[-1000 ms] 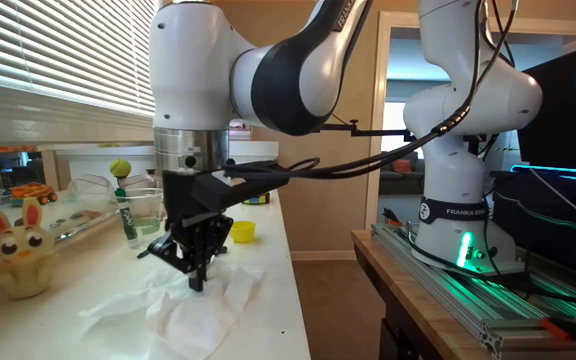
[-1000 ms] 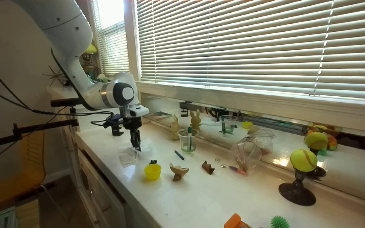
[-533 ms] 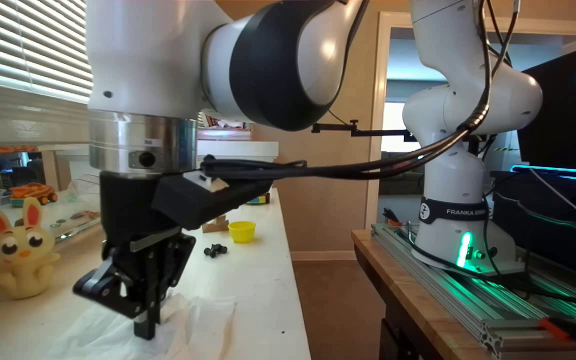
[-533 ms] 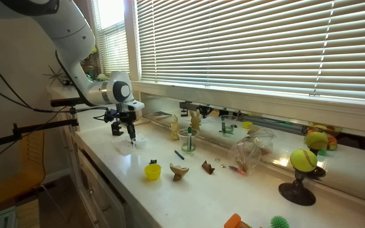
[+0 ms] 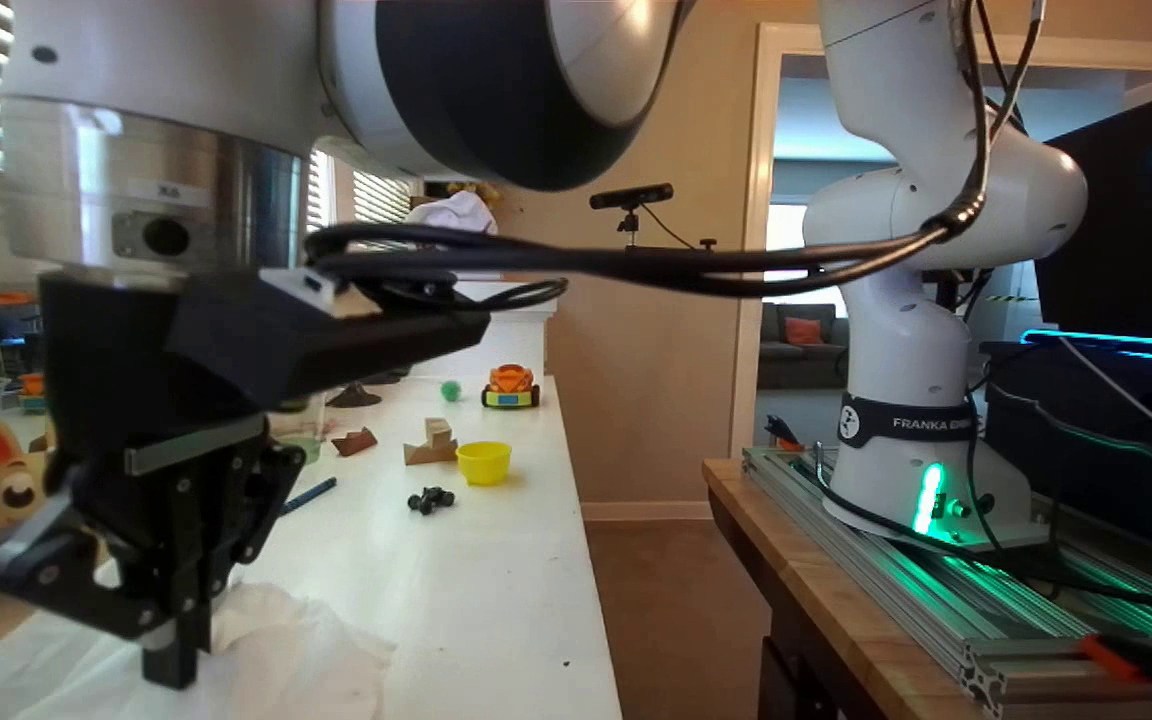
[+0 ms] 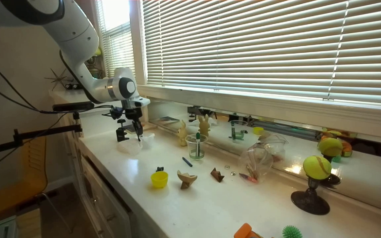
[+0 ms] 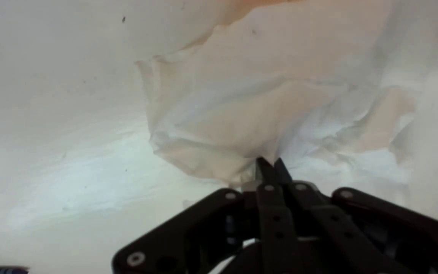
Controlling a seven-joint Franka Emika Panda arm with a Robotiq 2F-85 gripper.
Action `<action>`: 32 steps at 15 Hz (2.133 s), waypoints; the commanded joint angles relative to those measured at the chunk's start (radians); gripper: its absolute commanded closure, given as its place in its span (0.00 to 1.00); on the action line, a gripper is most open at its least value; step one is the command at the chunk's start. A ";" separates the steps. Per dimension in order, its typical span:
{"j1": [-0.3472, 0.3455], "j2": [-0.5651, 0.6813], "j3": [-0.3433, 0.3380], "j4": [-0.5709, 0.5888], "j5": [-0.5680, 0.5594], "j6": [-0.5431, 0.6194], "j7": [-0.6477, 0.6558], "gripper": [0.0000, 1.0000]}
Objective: Use the paper towel to wipe the surface
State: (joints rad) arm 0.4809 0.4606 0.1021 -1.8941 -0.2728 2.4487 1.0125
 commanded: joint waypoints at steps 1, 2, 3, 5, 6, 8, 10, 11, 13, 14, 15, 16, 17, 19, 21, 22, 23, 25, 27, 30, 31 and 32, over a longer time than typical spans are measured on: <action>0.011 -0.115 -0.054 -0.081 -0.053 -0.020 0.079 1.00; 0.006 -0.141 -0.065 -0.109 -0.062 -0.015 0.101 1.00; -0.001 -0.165 -0.073 -0.138 -0.068 -0.014 0.123 1.00; -0.021 -0.203 -0.085 -0.203 -0.081 0.004 0.177 1.00; -0.031 -0.216 -0.086 -0.228 -0.085 0.004 0.200 1.00; -0.058 -0.219 -0.083 -0.273 -0.084 0.018 0.224 1.00; -0.083 -0.204 -0.076 -0.298 -0.071 0.028 0.226 1.00; -0.091 -0.193 -0.072 -0.302 -0.066 0.035 0.222 1.00; -0.103 -0.170 -0.062 -0.305 -0.048 0.060 0.203 1.00; -0.107 -0.157 -0.057 -0.301 -0.041 0.072 0.196 1.00; -0.107 -0.143 -0.051 -0.295 -0.036 0.081 0.191 1.00; -0.108 -0.129 -0.043 -0.286 -0.025 0.095 0.180 1.00; -0.106 -0.114 -0.035 -0.277 -0.018 0.108 0.170 1.00; -0.100 -0.086 -0.021 -0.257 -0.010 0.122 0.154 1.00; -0.095 -0.065 -0.008 -0.235 -0.005 0.129 0.139 1.00; -0.093 -0.058 -0.001 -0.221 -0.002 0.126 0.130 1.00; -0.089 -0.048 0.004 -0.204 -0.004 0.122 0.119 1.00; -0.081 -0.028 0.019 -0.168 -0.001 0.111 0.091 1.00; -0.071 -0.005 0.031 -0.130 0.000 0.101 0.058 1.00; -0.057 0.022 0.042 -0.081 0.003 0.093 0.009 1.00; -0.051 0.027 0.043 -0.066 0.004 0.090 -0.005 1.00; -0.042 0.024 0.041 -0.052 -0.001 0.089 -0.012 1.00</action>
State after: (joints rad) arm 0.4184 0.4606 0.1434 -2.0119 -0.3047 2.5594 1.0604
